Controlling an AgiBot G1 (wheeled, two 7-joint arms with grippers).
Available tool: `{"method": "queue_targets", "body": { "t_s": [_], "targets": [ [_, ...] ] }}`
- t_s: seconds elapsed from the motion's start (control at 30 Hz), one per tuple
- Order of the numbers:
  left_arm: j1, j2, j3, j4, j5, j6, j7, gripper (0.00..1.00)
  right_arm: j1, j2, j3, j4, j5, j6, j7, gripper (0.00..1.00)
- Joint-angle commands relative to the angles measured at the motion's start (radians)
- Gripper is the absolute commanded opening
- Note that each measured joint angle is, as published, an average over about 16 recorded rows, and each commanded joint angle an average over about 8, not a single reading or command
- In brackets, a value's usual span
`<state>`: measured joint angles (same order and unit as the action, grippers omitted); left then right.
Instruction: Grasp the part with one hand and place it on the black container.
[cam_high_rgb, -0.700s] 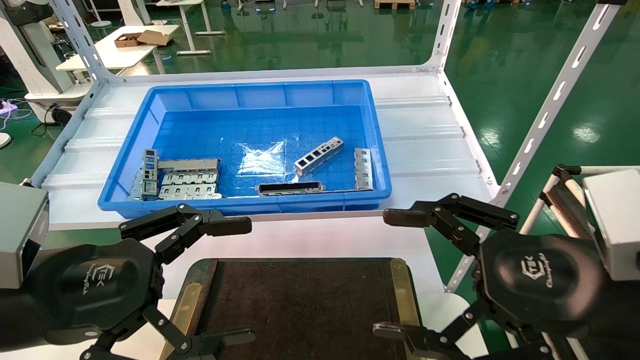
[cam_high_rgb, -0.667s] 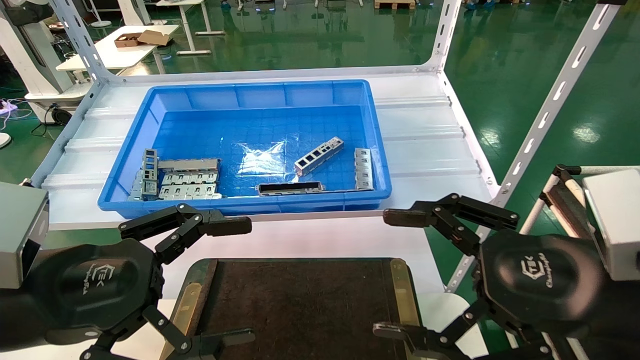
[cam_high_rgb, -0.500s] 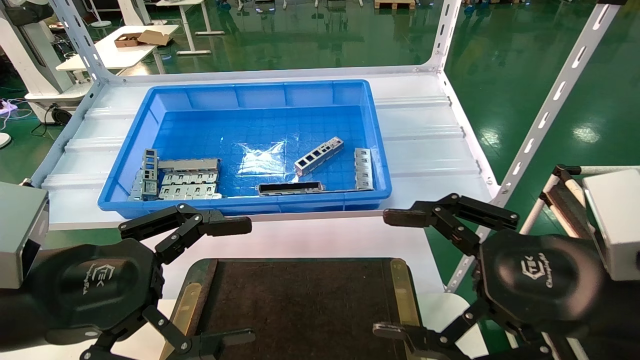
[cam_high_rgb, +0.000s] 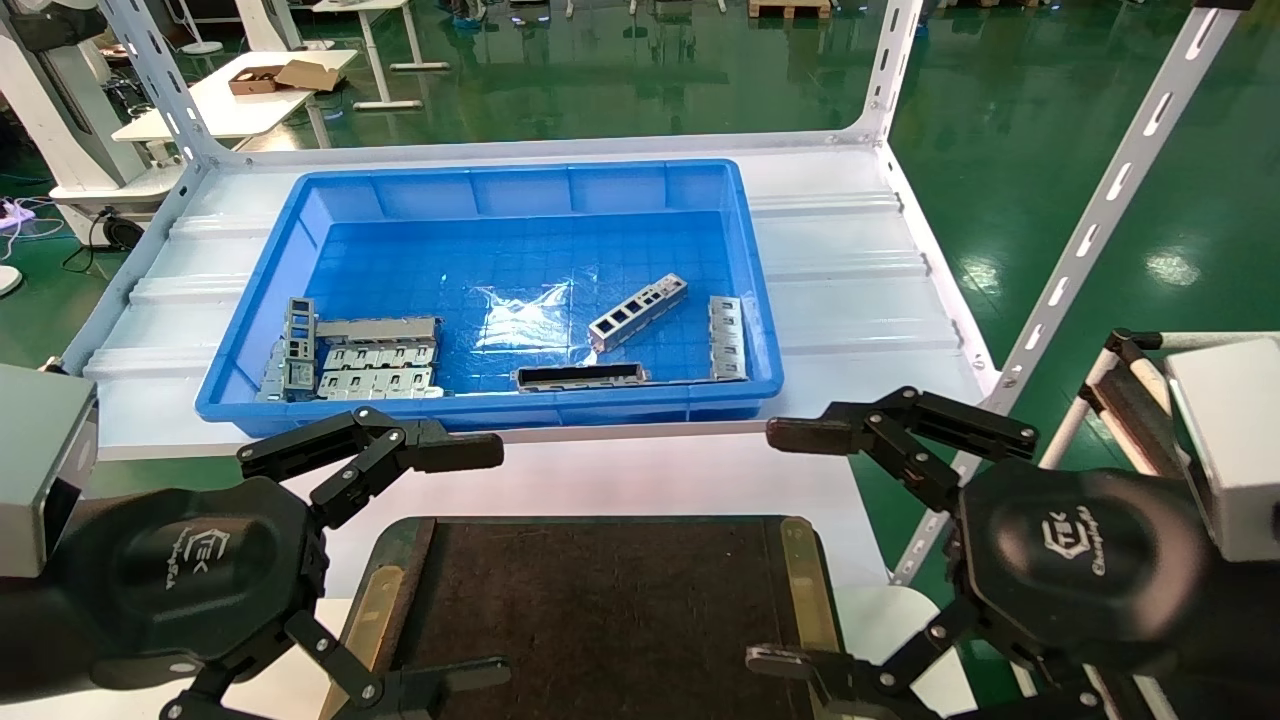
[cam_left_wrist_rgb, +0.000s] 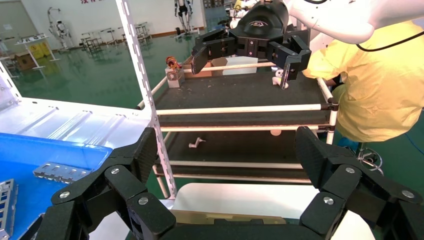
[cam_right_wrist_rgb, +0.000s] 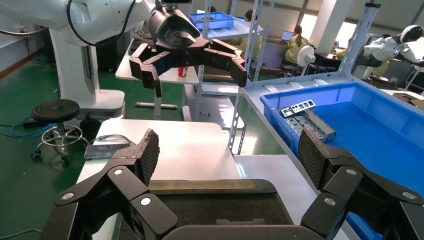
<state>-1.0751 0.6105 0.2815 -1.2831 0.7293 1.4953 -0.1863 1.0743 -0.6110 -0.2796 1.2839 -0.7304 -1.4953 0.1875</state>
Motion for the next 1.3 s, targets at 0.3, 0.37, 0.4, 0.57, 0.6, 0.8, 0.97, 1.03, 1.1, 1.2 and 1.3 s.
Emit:
{"method": "queue_targets", "body": {
  "t_s": [0.3,0.37,0.4,0.57,0.6,0.8,0.97,1.03,1.1,1.2,1.3],
  "targets": [
    [-0.007,0.006,0.003,-0.001,0.006,-0.007,-0.003,1.0,0.0,0.0,0.0,0.0,0.0,0.0,0.0,1.0],
    [-0.015,0.013,0.007,0.0,0.015,-0.018,-0.007,1.0,0.0,0.0,0.0,-0.001,0.0,0.0,0.0,1.0],
    [-0.02,0.018,0.01,0.001,0.022,-0.025,-0.009,1.0,0.0,0.0,0.0,-0.001,0.0,0.0,0.0,1.0],
    [-0.064,0.062,0.033,0.017,0.075,-0.077,-0.021,1.0,0.001,0.0,-0.001,-0.001,0.0,0.0,-0.001,1.0],
    [-0.076,0.075,0.039,0.023,0.089,-0.088,-0.023,1.0,0.001,0.0,-0.001,-0.001,0.0,0.0,-0.001,1.0],
    [-0.164,0.168,0.089,0.103,0.193,-0.16,-0.029,1.0,0.001,0.0,-0.001,-0.001,0.001,0.0,-0.001,1.0],
    [-0.248,0.266,0.136,0.218,0.291,-0.235,-0.022,1.0,0.001,0.0,-0.002,-0.001,0.001,0.0,-0.001,1.0],
    [-0.282,0.309,0.153,0.273,0.328,-0.265,-0.01,1.0,0.001,0.0,-0.002,-0.001,0.001,0.0,-0.001,1.0],
    [-0.316,0.352,0.169,0.335,0.363,-0.295,0.009,1.0,0.001,0.0,-0.002,-0.001,0.001,0.0,-0.001,1.0],
    [-0.362,0.414,0.19,0.435,0.411,-0.334,0.046,1.0,0.001,0.001,-0.002,-0.001,0.001,0.0,-0.001,1.0],
    [-0.404,0.474,0.211,0.538,0.453,-0.369,0.09,1.0,0.001,0.001,-0.003,-0.001,0.002,0.0,-0.002,1.0]
  ]
}}
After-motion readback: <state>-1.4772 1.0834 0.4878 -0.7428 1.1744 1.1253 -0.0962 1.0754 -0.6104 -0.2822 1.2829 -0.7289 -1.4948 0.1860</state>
